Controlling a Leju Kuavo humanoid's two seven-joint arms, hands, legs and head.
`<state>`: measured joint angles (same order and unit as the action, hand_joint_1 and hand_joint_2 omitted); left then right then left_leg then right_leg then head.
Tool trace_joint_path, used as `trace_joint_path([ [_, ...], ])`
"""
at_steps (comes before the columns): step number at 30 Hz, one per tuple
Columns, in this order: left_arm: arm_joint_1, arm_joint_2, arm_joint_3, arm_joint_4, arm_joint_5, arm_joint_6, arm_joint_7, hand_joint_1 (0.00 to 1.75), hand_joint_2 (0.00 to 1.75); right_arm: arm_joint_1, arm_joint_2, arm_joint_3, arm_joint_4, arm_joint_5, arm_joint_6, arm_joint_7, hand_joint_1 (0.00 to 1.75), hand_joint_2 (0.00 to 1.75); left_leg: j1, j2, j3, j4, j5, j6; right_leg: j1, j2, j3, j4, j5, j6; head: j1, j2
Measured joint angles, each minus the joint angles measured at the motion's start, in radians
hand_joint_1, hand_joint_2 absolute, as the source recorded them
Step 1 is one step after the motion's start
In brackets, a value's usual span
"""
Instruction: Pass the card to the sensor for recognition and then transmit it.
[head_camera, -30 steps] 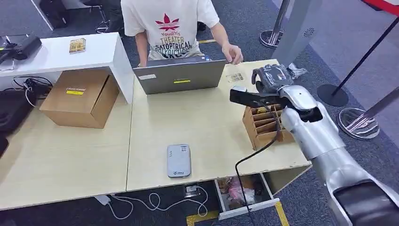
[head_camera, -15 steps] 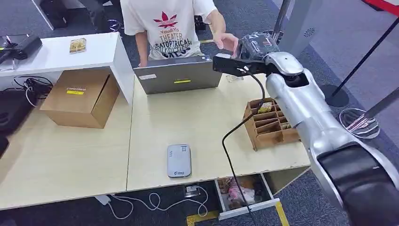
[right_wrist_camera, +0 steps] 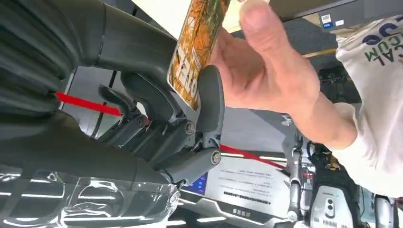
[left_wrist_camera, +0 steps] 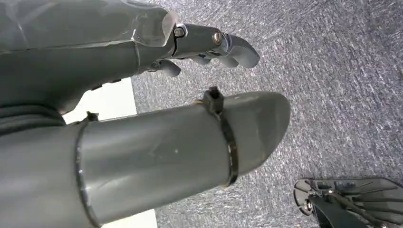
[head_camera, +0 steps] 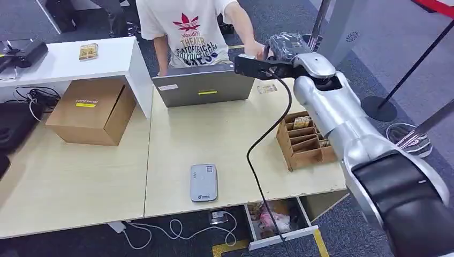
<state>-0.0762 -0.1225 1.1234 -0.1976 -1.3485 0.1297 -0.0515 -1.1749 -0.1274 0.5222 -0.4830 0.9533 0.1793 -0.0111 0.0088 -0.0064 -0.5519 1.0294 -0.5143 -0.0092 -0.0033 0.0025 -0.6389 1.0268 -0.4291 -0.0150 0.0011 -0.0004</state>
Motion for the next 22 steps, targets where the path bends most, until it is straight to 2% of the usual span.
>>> trace_joint_path([
  [9, 0.000, 0.000, 0.000, 0.000, 0.021, 0.009, 0.008, 0.00, 0.00, -0.009, 0.056, 0.000, 0.026, 0.001, 0.001, 0.004, 1.75, 1.75, 0.000, 0.000, 0.001, 0.000, 0.000, 0.000, 0.000, 0.001, 0.000, 0.000, 0.000, 0.000, 0.000, 0.000],
  [10, 0.000, 0.000, 0.000, 0.000, 0.024, 0.011, 0.010, 0.00, 0.00, -0.011, 0.063, 0.000, 0.029, 0.001, 0.002, 0.003, 1.38, 1.75, 0.000, 0.000, 0.000, 0.000, 0.000, -0.001, 0.000, 0.001, 0.000, 0.000, 0.000, 0.000, 0.000, 0.000],
  [11, 0.000, 0.000, 0.000, 0.000, 0.028, 0.014, 0.011, 0.00, 0.00, -0.012, 0.068, 0.000, 0.031, 0.002, 0.002, 0.003, 0.30, 1.75, 0.001, 0.000, 0.000, 0.000, 0.000, -0.001, 0.000, 0.001, 0.000, 0.000, 0.000, 0.000, 0.000, 0.000],
  [12, 0.000, 0.000, 0.001, 0.000, 0.033, 0.017, 0.015, 0.00, 0.00, -0.014, 0.075, 0.000, 0.033, 0.003, 0.002, 0.003, 0.03, 1.75, 0.001, 0.001, 0.000, 0.000, 0.000, -0.001, 0.000, 0.001, 0.000, 0.000, 0.000, 0.000, 0.000, 0.000],
  [18, 0.002, 0.000, 0.005, 0.000, 0.053, 0.028, 0.023, 0.00, 0.00, -0.018, 0.124, 0.000, 0.043, 0.007, 0.006, 0.010, 0.00, 1.75, 0.001, 0.000, 0.001, 0.000, 0.000, -0.001, 0.000, 0.001, 0.000, 0.000, 0.000, 0.000, 0.000, 0.000],
  [22, 0.003, 0.000, 0.008, 0.000, 0.052, 0.028, 0.023, 0.00, 0.00, -0.020, 0.137, 0.000, 0.049, 0.015, 0.003, 0.011, 0.00, 1.75, 0.000, 0.000, 0.001, 0.000, 0.000, -0.001, 0.000, 0.001, 0.000, 0.000, 0.000, 0.000, 0.000, 0.000],
])
